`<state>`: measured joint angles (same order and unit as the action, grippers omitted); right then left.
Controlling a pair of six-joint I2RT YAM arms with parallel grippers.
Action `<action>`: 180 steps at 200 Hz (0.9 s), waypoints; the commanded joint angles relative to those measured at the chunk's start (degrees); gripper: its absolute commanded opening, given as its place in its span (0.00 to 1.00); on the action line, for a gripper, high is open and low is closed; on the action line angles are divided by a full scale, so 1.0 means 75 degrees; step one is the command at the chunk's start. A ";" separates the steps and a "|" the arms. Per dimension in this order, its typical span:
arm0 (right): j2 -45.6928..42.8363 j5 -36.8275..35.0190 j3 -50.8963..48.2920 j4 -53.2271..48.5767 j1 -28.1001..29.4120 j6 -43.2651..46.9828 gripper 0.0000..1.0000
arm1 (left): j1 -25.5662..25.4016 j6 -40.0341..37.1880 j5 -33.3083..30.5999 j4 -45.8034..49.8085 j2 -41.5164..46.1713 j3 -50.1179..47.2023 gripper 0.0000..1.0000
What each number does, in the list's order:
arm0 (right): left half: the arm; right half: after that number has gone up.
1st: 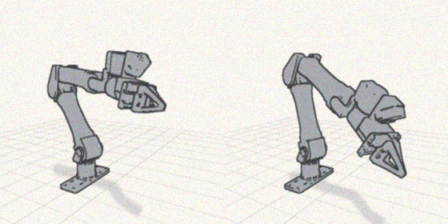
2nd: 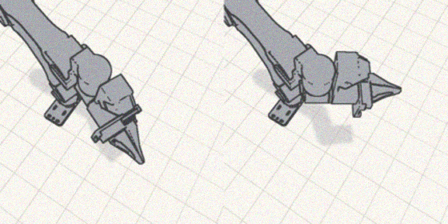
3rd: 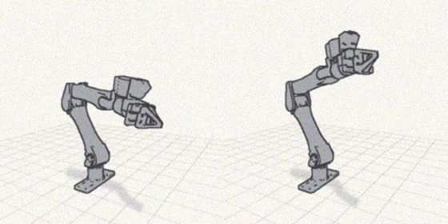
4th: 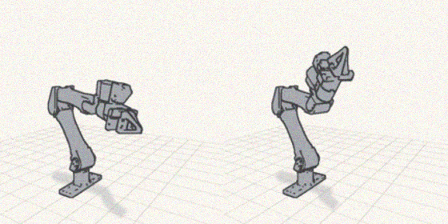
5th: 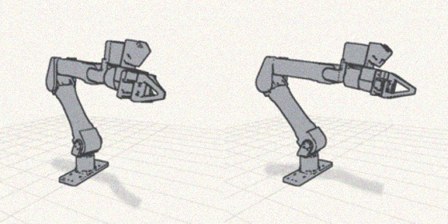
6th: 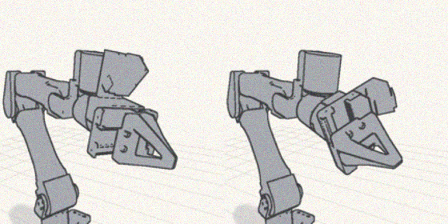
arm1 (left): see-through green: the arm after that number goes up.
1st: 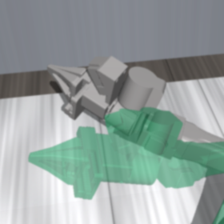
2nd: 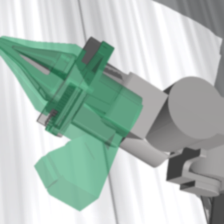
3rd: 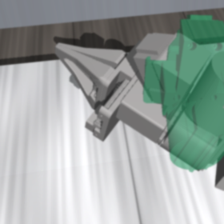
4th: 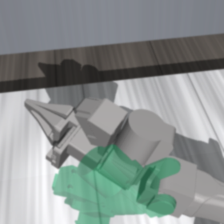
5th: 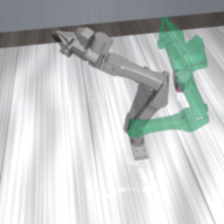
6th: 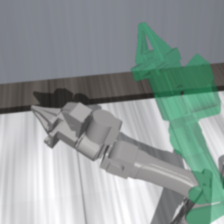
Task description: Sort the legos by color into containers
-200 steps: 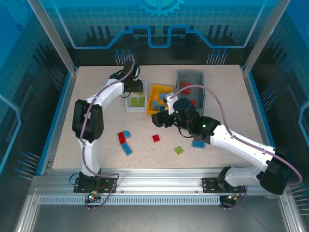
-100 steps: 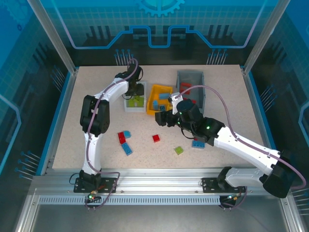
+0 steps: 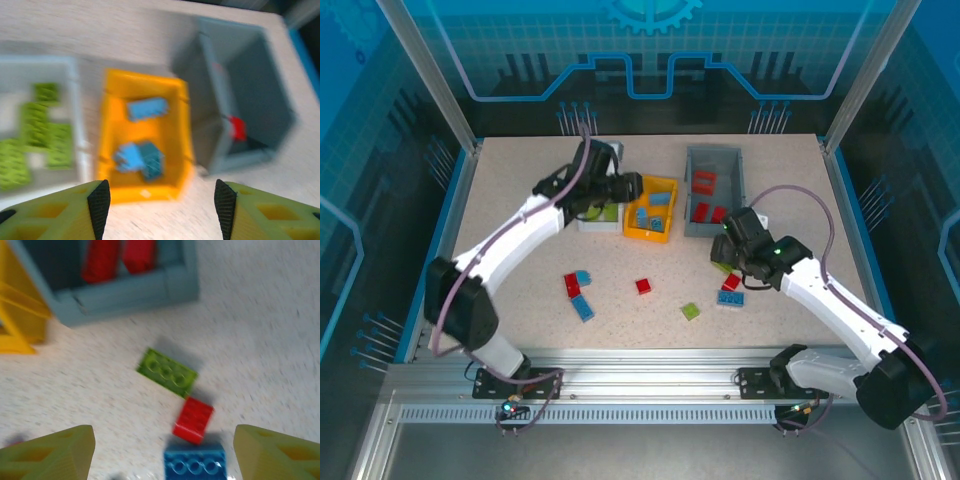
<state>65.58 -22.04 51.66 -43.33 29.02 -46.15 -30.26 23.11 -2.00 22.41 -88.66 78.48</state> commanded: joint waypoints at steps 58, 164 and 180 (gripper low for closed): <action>0.1689 0.1402 -0.1081 0.1021 -0.0890 -0.0605 0.73 | -0.2897 0.0973 -0.0213 -0.3362 0.2879 -0.3766 0.67; 0.2473 0.1297 -0.1380 0.1935 -0.1250 -0.0409 0.38 | -0.3407 0.0904 -0.0477 -0.3252 0.2883 -0.3762 0.65; 0.2186 0.0977 -0.1386 0.1817 -0.1130 -0.0386 0.31 | -0.3407 0.0869 -0.0555 -0.3172 0.2934 -0.3750 0.65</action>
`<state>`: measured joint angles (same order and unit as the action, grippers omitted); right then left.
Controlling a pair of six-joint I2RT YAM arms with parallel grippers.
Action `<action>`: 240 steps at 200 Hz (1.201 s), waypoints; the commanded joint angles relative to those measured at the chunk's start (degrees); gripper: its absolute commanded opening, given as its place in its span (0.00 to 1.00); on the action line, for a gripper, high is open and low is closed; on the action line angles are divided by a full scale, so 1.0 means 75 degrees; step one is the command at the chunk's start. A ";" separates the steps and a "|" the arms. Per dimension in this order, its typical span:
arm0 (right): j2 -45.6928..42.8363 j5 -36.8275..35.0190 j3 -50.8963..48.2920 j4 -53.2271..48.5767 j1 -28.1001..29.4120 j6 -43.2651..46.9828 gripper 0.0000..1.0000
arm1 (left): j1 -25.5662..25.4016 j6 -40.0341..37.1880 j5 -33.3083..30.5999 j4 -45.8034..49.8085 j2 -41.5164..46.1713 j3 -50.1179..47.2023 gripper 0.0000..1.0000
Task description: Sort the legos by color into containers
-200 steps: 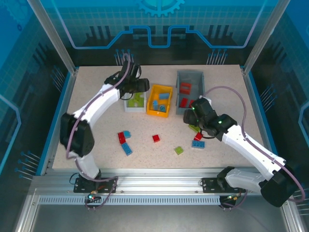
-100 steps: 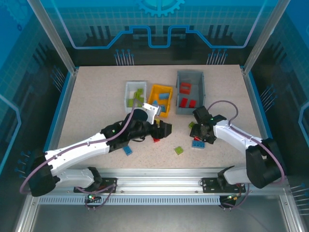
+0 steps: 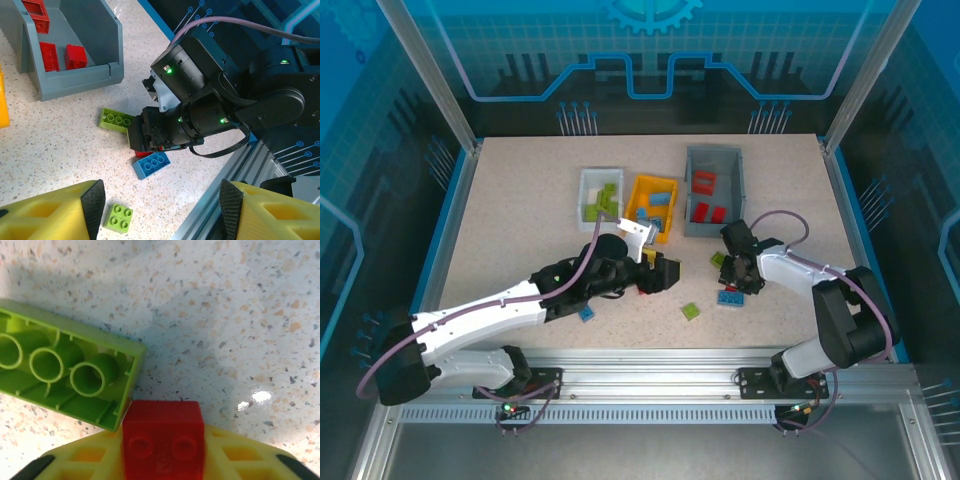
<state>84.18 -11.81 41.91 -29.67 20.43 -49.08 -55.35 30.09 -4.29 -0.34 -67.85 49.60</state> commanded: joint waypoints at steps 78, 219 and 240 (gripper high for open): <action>-0.1086 -0.1333 0.2088 -0.0780 0.0616 0.1308 0.31 | -0.0073 -0.0210 -0.1060 0.0595 0.0492 0.0460 0.65; 0.6047 -0.2811 0.9895 -0.3214 -0.0458 0.1599 0.39 | -0.0073 -0.0625 -0.1699 0.0793 -0.0305 0.1590 0.65; 0.6231 -0.2780 1.0253 -0.3181 -0.0398 0.1780 0.52 | -0.0073 -0.0608 -0.1695 0.0912 -0.0252 0.1577 0.65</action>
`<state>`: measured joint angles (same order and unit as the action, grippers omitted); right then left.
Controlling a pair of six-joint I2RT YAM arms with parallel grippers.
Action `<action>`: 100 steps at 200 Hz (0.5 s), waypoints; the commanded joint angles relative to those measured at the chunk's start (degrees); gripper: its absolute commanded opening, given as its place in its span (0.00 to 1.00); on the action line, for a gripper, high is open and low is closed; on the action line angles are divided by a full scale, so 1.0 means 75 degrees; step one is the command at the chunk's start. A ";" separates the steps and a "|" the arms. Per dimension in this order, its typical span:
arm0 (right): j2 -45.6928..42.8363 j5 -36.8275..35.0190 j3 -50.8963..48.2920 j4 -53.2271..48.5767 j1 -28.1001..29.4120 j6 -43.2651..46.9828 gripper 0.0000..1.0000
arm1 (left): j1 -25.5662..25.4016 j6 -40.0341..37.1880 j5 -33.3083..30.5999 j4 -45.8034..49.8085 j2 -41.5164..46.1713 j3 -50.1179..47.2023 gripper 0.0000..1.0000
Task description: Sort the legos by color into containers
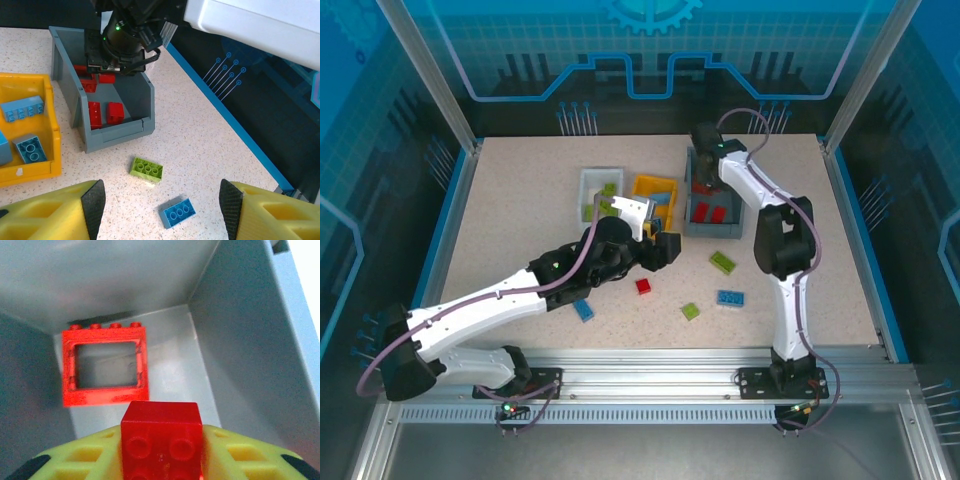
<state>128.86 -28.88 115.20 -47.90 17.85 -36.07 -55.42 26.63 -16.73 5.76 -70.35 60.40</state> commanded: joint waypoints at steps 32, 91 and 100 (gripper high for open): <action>-0.0364 -0.0388 0.0257 -0.0280 0.0211 0.0343 0.66 | -0.0064 -0.0141 -0.0226 0.0484 0.0224 0.0079 0.65; -0.2895 -0.0483 -0.1345 0.0389 0.0849 0.0263 0.64 | 0.0270 0.0479 -0.0452 0.2113 0.0337 0.0207 0.65; -0.3452 -0.0494 -0.1861 0.0623 0.0967 0.0293 0.63 | 0.0409 0.0609 -0.0311 0.2337 0.0366 0.0188 0.65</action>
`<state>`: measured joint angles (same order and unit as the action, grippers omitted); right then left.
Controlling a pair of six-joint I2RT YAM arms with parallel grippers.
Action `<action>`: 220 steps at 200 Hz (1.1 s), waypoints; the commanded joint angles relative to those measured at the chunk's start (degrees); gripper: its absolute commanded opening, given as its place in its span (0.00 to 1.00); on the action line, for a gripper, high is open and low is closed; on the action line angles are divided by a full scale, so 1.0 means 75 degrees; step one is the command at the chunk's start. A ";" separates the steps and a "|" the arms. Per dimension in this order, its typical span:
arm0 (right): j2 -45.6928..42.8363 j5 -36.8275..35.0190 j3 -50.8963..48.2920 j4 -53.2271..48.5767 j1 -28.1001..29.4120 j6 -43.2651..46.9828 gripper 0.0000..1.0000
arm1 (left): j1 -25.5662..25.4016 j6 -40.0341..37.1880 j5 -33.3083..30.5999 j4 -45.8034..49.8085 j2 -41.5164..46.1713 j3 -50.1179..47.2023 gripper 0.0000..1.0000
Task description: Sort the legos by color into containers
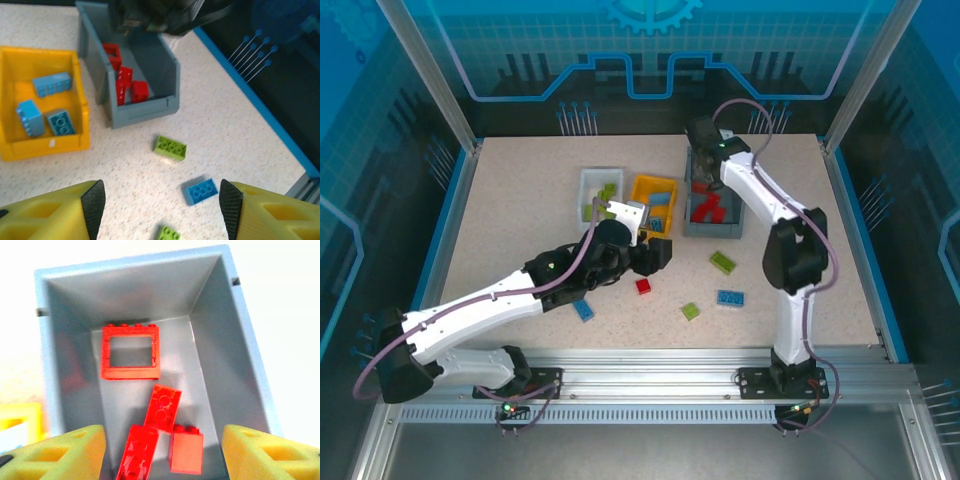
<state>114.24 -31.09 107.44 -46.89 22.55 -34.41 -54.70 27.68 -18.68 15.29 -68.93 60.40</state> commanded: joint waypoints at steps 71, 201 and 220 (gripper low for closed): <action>-0.5723 0.3652 -0.5775 0.2841 0.1680 0.1474 0.67 | 0.0950 0.1816 -0.0213 0.3661 0.0238 -0.0144 0.64; -0.5992 0.4839 -0.7751 0.4601 0.5261 0.1588 0.75 | 0.2289 0.4826 0.1160 0.2698 -0.0730 -0.3105 0.71; -0.5969 0.4728 -0.7695 0.4532 0.5246 0.1579 0.75 | 0.2408 0.4833 0.1201 0.2348 -0.0951 -0.3308 0.66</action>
<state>68.99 5.96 47.48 -14.22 61.19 -22.02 -37.85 61.80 -11.81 37.63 -74.30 37.50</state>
